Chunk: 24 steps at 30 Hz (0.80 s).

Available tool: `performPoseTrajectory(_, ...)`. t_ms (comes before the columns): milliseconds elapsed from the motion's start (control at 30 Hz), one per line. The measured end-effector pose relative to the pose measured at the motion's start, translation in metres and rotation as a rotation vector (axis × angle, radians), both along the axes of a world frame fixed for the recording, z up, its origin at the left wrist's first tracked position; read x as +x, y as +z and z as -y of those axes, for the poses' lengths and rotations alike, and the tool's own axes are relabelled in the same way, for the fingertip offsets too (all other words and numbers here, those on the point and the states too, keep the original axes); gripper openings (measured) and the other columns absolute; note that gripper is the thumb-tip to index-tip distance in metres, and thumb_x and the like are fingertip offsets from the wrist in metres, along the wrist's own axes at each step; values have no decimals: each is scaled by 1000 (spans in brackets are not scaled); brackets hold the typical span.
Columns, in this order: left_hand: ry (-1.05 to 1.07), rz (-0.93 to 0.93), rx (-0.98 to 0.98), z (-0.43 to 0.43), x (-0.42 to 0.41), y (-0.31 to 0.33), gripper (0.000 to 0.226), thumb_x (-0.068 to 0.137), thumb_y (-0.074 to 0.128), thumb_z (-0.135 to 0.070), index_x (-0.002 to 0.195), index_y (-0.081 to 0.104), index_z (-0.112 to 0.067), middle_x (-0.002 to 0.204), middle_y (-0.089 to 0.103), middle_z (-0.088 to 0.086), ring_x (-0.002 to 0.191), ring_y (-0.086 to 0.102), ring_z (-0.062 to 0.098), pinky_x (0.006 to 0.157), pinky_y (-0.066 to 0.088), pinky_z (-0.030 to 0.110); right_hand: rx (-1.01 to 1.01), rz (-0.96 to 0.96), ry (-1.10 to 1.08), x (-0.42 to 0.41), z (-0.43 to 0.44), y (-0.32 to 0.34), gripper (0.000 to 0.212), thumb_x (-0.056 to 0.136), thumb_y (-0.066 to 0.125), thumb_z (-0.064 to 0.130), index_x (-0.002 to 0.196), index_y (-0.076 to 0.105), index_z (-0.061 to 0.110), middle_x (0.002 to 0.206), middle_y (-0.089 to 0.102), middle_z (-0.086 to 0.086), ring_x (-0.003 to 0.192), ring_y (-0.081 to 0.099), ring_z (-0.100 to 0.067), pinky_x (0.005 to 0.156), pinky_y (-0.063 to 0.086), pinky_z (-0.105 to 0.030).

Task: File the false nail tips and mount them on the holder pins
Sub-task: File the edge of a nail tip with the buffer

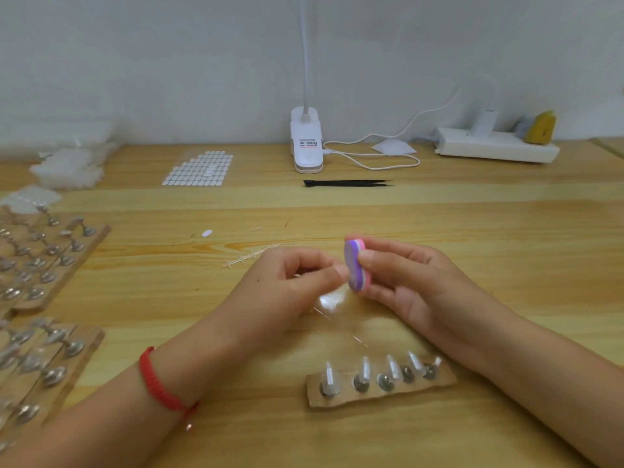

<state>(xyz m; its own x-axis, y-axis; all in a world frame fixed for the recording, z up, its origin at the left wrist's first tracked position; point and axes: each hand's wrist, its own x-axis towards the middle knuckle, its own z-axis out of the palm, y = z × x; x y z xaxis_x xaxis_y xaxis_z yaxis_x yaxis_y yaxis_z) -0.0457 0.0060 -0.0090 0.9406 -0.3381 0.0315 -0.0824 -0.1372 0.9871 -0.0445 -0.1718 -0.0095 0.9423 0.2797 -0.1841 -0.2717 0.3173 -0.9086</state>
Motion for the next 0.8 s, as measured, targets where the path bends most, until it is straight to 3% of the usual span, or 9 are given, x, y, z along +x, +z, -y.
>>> performPoseTrajectory(267, -18, 73, 42, 6, -4, -4, 12, 87, 67, -25, 83, 76, -18, 64, 61, -12, 57, 50, -1, 55, 39, 8, 24, 3, -7, 1, 2, -2, 28, 72, 76, 14, 99, 77, 8, 94, 75, -8, 88, 69, -13, 80, 56, -21)
performPoseTrajectory(400, 57, 56, -48, 4, 0, -6, 19, 82, 64, -34, 82, 76, -20, 53, 50, -17, 45, 41, -3, 47, 32, 6, 44, 6, -5, 1, 1, -1, 28, 73, 72, 15, 99, 76, 7, 80, 73, -1, 70, 65, -3, 65, 52, -14)
performPoseTrajectory(500, 1, 75, 11, 6, -2, -6, 15, 87, 64, -28, 86, 76, -19, 63, 60, -8, 54, 47, 0, 53, 38, 8, 52, 22, -11, 1, 1, -2, 25, 74, 76, 14, 99, 77, 8, 87, 74, -4, 77, 68, -6, 69, 53, -16)
performPoseTrajectory(700, 53, 64, -14, 8, -2, -7, 19, 83, 66, -33, 85, 76, -18, 66, 45, 9, 54, 39, 5, 53, 34, 12, 52, 27, -17, 3, 1, -4, 25, 73, 74, 14, 98, 77, 8, 88, 75, -4, 75, 68, -5, 64, 52, -15)
performPoseTrajectory(800, 4, 88, 1, 15, -8, -8, 12, 87, 66, -26, 84, 75, -20, 68, 53, 9, 62, 45, 10, 60, 38, 18, 67, 16, -43, 3, 0, -4, 30, 72, 75, 17, 100, 76, 7, 96, 75, -7, 89, 71, -12, 73, 54, -18)
